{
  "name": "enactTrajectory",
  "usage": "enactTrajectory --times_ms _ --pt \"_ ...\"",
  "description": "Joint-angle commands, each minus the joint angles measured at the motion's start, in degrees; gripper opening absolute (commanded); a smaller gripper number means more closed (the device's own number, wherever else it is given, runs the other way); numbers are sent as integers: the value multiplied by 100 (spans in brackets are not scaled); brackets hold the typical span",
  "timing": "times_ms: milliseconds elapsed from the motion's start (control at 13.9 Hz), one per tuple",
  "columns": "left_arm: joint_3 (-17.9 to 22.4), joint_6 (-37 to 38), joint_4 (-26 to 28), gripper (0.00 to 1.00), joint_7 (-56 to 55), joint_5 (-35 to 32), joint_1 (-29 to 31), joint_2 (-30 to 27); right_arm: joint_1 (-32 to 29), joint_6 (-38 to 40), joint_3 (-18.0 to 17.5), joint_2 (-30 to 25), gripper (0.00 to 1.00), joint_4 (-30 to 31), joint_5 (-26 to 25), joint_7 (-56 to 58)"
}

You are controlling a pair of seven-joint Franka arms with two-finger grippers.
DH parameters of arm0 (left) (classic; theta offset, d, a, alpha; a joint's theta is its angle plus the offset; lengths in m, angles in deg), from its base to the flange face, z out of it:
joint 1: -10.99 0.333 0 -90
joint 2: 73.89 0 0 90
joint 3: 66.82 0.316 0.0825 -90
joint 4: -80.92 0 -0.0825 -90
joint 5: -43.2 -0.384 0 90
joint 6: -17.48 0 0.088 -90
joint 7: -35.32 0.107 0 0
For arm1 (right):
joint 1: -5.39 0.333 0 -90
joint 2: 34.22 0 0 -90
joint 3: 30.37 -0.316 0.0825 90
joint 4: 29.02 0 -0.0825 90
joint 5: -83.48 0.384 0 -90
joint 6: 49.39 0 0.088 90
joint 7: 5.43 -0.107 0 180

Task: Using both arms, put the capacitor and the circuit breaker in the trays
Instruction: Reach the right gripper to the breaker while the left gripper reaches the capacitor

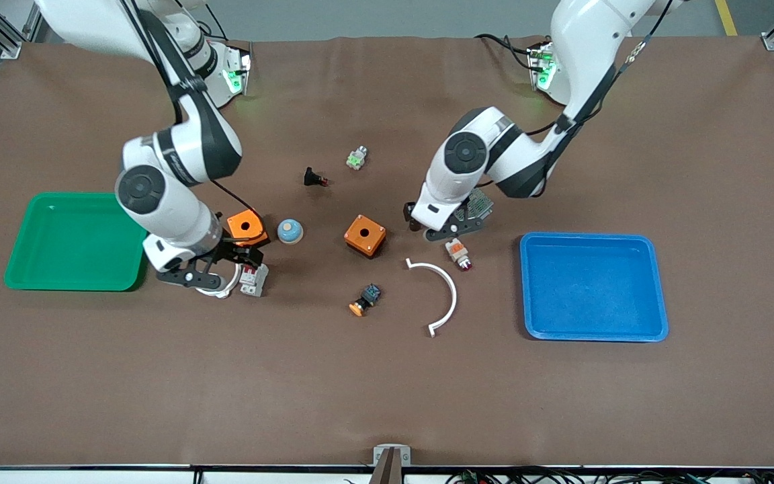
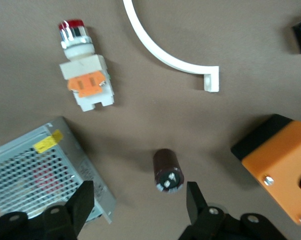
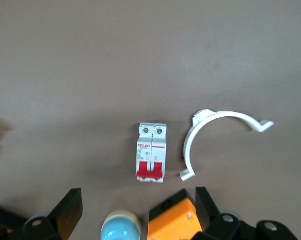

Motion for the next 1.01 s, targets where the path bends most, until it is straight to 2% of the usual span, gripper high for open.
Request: enactTrajectory --times_ms 0,216,288,360,505,721,793,937 --pt "31 -264 -268 81 -488 -404 -80 510 17 -488 39 319 100 149 36 -64" --pt "31 -573 -338 80 -524 -413 -80 722 78 -1285 39 732 100 332 36 -194" --pt "31 -574 -417 79 -524 -413 -89 792 165 -1524 39 846 95 394 36 -239" --pt "31 -582 -453 78 -524 -404 -124 862 175 -1596 48 917 82 412 27 -231" --pt "40 -582 -462 75 -612 -413 -177 907 158 -1518 48 909 46 404 10 -222" --pt "31 -521 -400 71 -849 -439 -247 889 131 -1386 56 830 11 360 10 -178" --pt "31 -512 -392 70 -893 -439 -256 898 44 -950 83 621 4 290 -25 -143" --pt "31 -495 -383 62 -894 -439 -256 907 -185 366 92 129 1 -8 -52 -178"
